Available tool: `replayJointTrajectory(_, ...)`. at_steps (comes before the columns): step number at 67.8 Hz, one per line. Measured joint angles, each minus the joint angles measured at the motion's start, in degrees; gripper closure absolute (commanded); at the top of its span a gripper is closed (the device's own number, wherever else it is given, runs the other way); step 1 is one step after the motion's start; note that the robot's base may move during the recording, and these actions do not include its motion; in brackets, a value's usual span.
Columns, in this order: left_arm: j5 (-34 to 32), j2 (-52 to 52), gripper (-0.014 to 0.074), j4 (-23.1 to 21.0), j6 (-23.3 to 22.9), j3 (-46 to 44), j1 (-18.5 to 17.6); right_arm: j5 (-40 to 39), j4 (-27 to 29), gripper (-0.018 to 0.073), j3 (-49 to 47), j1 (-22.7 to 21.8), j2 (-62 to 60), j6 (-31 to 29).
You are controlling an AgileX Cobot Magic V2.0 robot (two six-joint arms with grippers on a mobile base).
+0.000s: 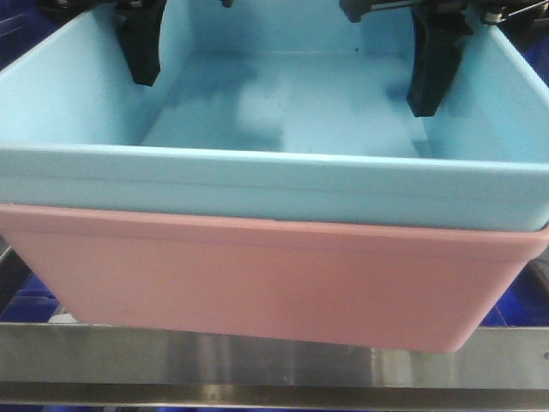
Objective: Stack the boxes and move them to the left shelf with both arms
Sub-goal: 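Hold the stacked bins with both grippers as the base approaches the roller shelf, then lower the stacked bins onto the roller shelf with both grippers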
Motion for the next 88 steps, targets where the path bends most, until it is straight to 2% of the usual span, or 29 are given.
replayJointTrajectory(38, -1.02, 0.00, 0.0599, 0.00, 0.00, 0.00, 0.00, 0.00, -0.30, 0.0503, 0.00, -0.81, 0.00, 0.00)
replayJointTrajectory(58, -8.85, 0.08, 0.0599, -2.62, 0.00, -0.02, 3.41, -5.87, 0.98, 0.0503, -0.58, -7.33, 0.00, -2.37)
replayJointTrajectory(68, -12.44, 0.08, 0.0599, -3.56, 0.00, -0.12, 5.90, -7.70, 1.12, 0.0503, -2.62, -8.20, 1.25, -4.39)
replayJointTrajectory(88, -16.65, 4.09, 0.0599, -3.84, 0.00, -0.24, 11.24, -6.88, 0.53, 0.0503, -12.88, -8.35, 10.99, -6.74)
